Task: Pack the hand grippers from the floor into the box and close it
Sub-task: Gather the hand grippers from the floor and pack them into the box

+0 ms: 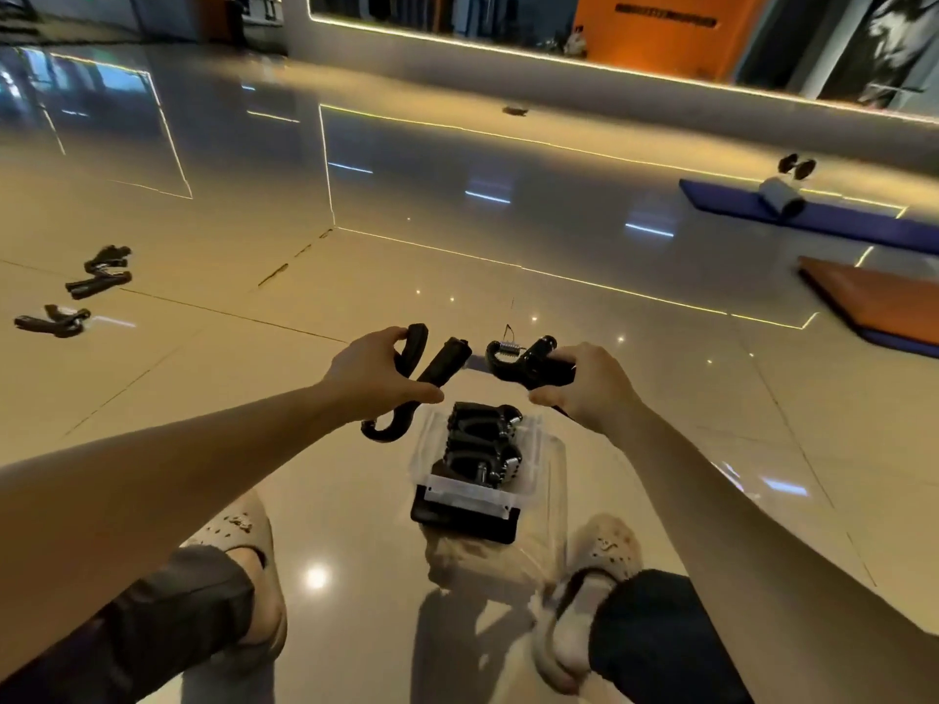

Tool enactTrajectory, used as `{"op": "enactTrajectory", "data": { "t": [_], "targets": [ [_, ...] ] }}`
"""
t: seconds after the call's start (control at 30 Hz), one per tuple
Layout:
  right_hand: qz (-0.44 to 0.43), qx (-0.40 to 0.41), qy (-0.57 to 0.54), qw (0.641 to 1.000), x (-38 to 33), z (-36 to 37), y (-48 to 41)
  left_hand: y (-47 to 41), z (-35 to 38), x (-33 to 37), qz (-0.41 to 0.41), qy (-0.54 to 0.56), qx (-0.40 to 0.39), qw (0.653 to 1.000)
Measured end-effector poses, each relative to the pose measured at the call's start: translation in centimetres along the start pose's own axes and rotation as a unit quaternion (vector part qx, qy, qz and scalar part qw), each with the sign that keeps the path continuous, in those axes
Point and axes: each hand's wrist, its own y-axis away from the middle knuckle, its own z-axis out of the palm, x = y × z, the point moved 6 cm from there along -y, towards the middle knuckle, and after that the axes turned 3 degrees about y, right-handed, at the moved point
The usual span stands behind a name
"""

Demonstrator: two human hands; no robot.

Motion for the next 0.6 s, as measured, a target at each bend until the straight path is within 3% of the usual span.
{"op": "enactTrajectory", "data": {
  "t": [0.13,0.33,0.6],
  "targets": [
    [0.023,-0.005,-0.018,1.000,4.0,2.2,-1.3,-2.9,2.7,-0.8,-0.013,-0.014,-0.023,1.000],
    [0.066,-0.017,-0.036,0.997,8.2,5.6,-4.7,-6.6,6.2,-3.7,-0.064,0.051,-0.066,0.994],
    [0.044,-0.072,0.010,0.996,9.6,8.9,-10.1,-10.9,8.8,-4.1,-0.064,0.047,-0.130,0.988]
  ]
}}
